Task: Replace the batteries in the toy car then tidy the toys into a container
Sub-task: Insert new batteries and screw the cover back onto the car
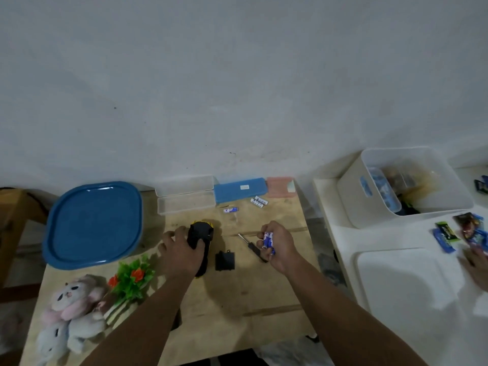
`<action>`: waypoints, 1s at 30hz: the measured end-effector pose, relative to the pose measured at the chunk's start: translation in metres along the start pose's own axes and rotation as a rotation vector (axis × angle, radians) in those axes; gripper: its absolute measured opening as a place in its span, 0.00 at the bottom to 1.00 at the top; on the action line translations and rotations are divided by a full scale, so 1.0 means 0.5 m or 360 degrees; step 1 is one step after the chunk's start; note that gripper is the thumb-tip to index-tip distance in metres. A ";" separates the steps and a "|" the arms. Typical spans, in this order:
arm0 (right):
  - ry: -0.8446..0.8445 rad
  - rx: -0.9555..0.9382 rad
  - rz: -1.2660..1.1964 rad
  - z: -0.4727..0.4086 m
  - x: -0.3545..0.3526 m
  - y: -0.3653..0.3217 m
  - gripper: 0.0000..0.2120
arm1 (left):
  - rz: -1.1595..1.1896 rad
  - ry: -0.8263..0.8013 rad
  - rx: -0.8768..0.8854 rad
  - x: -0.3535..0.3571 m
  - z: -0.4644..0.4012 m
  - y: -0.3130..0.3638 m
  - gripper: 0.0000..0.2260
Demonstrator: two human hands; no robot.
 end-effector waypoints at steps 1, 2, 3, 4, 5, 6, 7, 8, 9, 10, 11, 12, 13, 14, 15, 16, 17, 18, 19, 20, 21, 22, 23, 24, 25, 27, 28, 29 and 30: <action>0.0007 -0.0022 0.0055 0.000 -0.004 -0.014 0.05 | -0.0101 0.0133 0.0145 -0.020 0.014 0.024 0.27; 0.0017 -0.0064 0.0151 -0.004 -0.011 -0.031 0.05 | -0.0153 0.0229 0.0306 -0.035 0.024 0.056 0.26; 0.0026 -0.0131 0.0285 -0.007 -0.018 -0.053 0.05 | -0.0175 0.0286 0.0456 -0.044 0.030 0.095 0.26; 0.0032 -0.0226 0.0440 -0.013 -0.026 -0.080 0.06 | -0.0185 0.0309 0.0578 -0.051 0.029 0.138 0.26; 0.0039 -0.0341 0.0608 -0.026 -0.036 -0.109 0.07 | -0.0177 0.0307 0.0678 -0.055 0.026 0.183 0.26; 0.0042 -0.0470 0.0788 -0.036 -0.041 -0.142 0.08 | -0.0158 0.0286 0.0767 -0.054 0.018 0.227 0.26; 0.0049 -0.0620 0.0987 -0.052 -0.045 -0.177 0.08 | -0.0162 0.0251 0.0853 -0.050 0.008 0.272 0.26; 0.0067 -0.0785 0.1224 -0.072 -0.049 -0.211 0.09 | -0.0210 0.0221 0.0933 -0.039 -0.005 0.313 0.26; 0.0109 -0.0935 0.1480 -0.097 -0.053 -0.240 0.09 | -0.0291 0.0203 0.1002 -0.024 -0.020 0.350 0.25; 0.0161 -0.1051 0.1732 -0.119 -0.057 -0.266 0.11 | -0.0365 0.0195 0.1056 -0.003 -0.037 0.383 0.24; 0.0193 -0.1166 0.1970 -0.140 -0.057 -0.289 0.12 | -0.0427 0.0188 0.1088 0.018 -0.054 0.412 0.24; 0.0193 -0.1251 0.2181 -0.161 -0.056 -0.305 0.14 | -0.0490 0.0182 0.1116 0.037 -0.069 0.438 0.24; 0.0167 -0.1296 0.2347 -0.179 -0.050 -0.316 0.16 | -0.0552 0.0182 0.1151 0.054 -0.080 0.463 0.24; 0.0129 -0.1316 0.2473 -0.195 -0.040 -0.325 0.18 | -0.0617 0.0178 0.1195 0.068 -0.090 0.485 0.25; 0.0103 -0.1325 0.2582 -0.213 -0.030 -0.332 0.19 | -0.0694 0.0163 0.1248 0.081 -0.099 0.506 0.25; 0.0088 -0.1357 0.2686 -0.226 -0.017 -0.338 0.20 | -0.0768 0.0155 0.1293 0.091 -0.110 0.525 0.25; 0.0073 -0.1367 0.2803 -0.240 -0.007 -0.340 0.21 | -0.0827 0.0164 0.1322 0.099 -0.121 0.540 0.25; 0.0051 -0.1378 0.2933 -0.251 0.001 -0.338 0.20 | -0.0875 0.0182 0.1337 0.107 -0.130 0.549 0.24; 0.0029 -0.1377 0.3053 -0.263 0.007 -0.335 0.19 | -0.0903 0.0201 0.1344 0.115 -0.137 0.555 0.22; 0.0016 -0.1383 0.3144 -0.271 0.011 -0.331 0.17 | -0.0905 0.0221 0.1354 0.123 -0.142 0.559 0.21; 0.0016 -0.1405 0.3205 -0.277 0.012 -0.329 0.15 | -0.0899 0.0245 0.1370 0.131 -0.148 0.561 0.20; 0.0024 -0.1430 0.3252 -0.284 0.014 -0.328 0.13 | -0.0892 0.0283 0.1388 0.136 -0.155 0.563 0.20; 0.0023 -0.1462 0.3291 -0.290 0.015 -0.327 0.11 | -0.0897 0.0324 0.1415 0.140 -0.162 0.565 0.20; 0.0005 -0.1499 0.3321 -0.293 0.019 -0.326 0.10 | -0.0909 0.0355 0.1458 0.143 -0.170 0.568 0.19; -0.0027 -0.1507 0.3350 -0.298 0.022 -0.324 0.10 | -0.0922 0.0368 0.1506 0.146 -0.177 0.572 0.19; -0.0090 -0.1449 0.3393 -0.302 0.024 -0.322 0.09 | -0.0937 0.0386 0.1570 0.150 -0.186 0.579 0.18; -0.0111 -0.1424 0.3420 -0.302 0.024 -0.322 0.09 | -0.0934 0.0397 0.1591 0.150 -0.188 0.581 0.18; -0.0126 -0.1422 0.3459 -0.300 0.025 -0.322 0.08 | -0.0917 0.0410 0.1610 0.148 -0.188 0.585 0.18; -0.0138 -0.1425 0.3493 -0.296 0.026 -0.322 0.09 | -0.0891 0.0423 0.1626 0.147 -0.186 0.587 0.18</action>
Point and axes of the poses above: each hand's wrist, its own z-axis away from the middle knuckle, its own x-axis out of the palm, y = z × x, the point moved 5 cm from there along -z, towards the middle knuckle, and after that the axes turned 14 degrees about -z, right-handed, at the moved point
